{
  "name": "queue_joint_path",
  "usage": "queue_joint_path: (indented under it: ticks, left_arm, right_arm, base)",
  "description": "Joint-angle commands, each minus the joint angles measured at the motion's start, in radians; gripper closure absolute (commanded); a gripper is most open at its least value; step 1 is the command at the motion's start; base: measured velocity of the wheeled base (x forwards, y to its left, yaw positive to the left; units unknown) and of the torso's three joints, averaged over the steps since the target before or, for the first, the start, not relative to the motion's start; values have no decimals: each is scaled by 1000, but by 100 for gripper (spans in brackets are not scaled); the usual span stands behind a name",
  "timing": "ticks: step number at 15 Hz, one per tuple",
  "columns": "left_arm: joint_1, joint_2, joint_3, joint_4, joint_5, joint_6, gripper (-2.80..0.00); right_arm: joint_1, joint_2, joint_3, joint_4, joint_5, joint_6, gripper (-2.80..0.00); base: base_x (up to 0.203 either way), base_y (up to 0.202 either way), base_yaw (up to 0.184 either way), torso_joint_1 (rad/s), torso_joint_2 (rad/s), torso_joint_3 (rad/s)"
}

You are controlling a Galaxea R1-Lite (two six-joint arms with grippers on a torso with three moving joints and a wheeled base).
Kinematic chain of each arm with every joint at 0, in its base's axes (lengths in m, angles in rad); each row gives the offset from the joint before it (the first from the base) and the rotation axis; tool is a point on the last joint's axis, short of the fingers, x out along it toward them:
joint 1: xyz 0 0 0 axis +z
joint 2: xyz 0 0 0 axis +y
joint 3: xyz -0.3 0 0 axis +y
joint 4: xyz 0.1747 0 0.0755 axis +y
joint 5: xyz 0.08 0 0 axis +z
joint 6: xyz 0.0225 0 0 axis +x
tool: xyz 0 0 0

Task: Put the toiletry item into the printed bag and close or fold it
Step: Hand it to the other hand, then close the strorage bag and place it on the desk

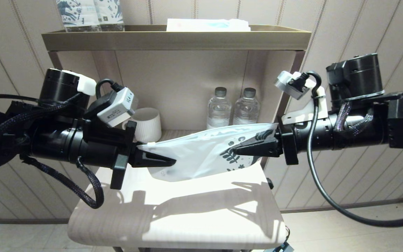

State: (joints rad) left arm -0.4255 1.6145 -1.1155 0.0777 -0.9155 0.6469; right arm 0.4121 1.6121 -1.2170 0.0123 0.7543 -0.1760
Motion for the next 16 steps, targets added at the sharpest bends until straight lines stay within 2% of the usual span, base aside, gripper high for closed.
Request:
queue_joint_path:
  ticks: [1, 6, 9, 12, 16]
  left_arm:
    - [1, -1, 2, 1, -5, 4, 0]
    - [1, 28, 15, 32, 15, 5, 0]
    - [0, 57, -13, 134, 133, 34, 0]
    - [-12, 96, -116, 237, 169, 52, 0]
    - [-59, 159, -343, 422, 184, 69, 0]
  right_arm:
    - [1, 0, 2, -2, 7, -2, -280]
    - [-3, -57, -13, 8, 1, 2, -280]
    - [-3, -102, -62, 105, -2, 3, -280]
    - [11, -95, -171, 171, -3, 2, -280]
    - [105, 23, -466, 365, -33, -8, -280]
  base:
    - [0, 0, 0, 0, 0, 0]
    - [0, 0, 0, 0, 0, 0]
    - [0, 0, 0, 0, 0, 0]
    - [0, 0, 0, 0, 0, 0]
    - [0, 0, 0, 0, 0, 0]
